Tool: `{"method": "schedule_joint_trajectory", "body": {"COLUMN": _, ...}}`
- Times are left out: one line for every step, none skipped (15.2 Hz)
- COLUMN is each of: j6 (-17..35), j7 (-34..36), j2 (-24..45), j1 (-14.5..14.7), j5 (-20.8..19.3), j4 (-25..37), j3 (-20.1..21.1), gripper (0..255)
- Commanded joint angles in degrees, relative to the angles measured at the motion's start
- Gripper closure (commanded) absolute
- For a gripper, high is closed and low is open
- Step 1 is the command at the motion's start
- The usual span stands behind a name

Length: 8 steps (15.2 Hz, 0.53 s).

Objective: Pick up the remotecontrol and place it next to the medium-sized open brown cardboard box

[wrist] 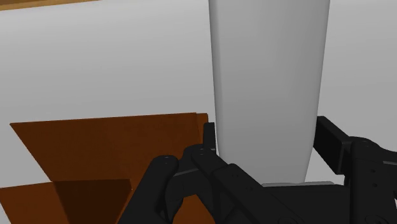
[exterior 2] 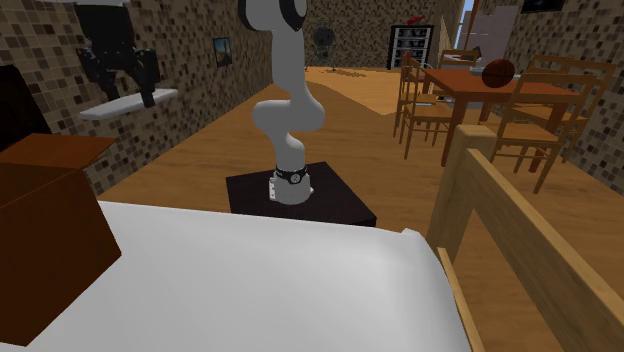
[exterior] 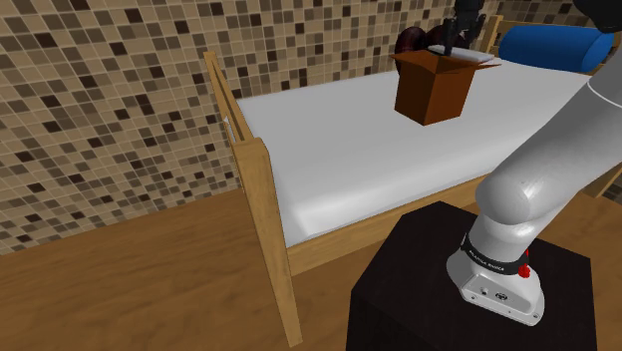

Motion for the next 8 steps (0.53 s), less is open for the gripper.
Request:
{"method": "schedule_joint_trajectory", "body": {"j6": 1.5, "j7": 0.0, "j2": -0.3, "j1": -0.1, "j5": -0.2, "j4": -1.7, "j3": -0.1, "gripper": 255}}
{"method": "schedule_joint_trajectory", "body": {"j6": 2.3, "j7": 0.1, "j2": -0.5, "j1": -0.1, "j5": -0.2, "j4": -2.7, "j3": -0.1, "gripper": 255}}
{"method": "schedule_joint_trajectory", "body": {"j6": 3.0, "j7": 0.2, "j2": -0.7, "j1": -0.1, "j5": -0.3, "j4": -3.7, "j3": -0.1, "gripper": 255}}
{"method": "schedule_joint_trajectory", "body": {"j6": 3.8, "j7": 0.3, "j2": -0.9, "j1": -0.2, "j5": -0.4, "j4": -4.6, "j3": -0.1, "gripper": 255}}
{"method": "schedule_joint_trajectory", "body": {"j6": 4.6, "j7": 0.3, "j2": -1.0, "j1": -0.2, "j5": -0.5, "j4": -5.5, "j3": -0.1, "gripper": 255}}
{"method": "schedule_joint_trajectory", "body": {"j6": 5.4, "j7": 0.4, "j2": -1.2, "j1": -0.2, "j5": -0.6, "j4": -6.4, "j3": -0.1, "gripper": 255}}
{"method": "schedule_joint_trajectory", "body": {"j6": 6.1, "j7": 0.5, "j2": -1.3, "j1": -0.3, "j5": -0.6, "j4": -7.3, "j3": -0.1, "gripper": 255}}
{"method": "schedule_joint_trajectory", "body": {"j6": 6.9, "j7": 0.5, "j2": -1.4, "j1": -0.3, "j5": -0.7, "j4": -8.2, "j3": -0.2, "gripper": 255}}
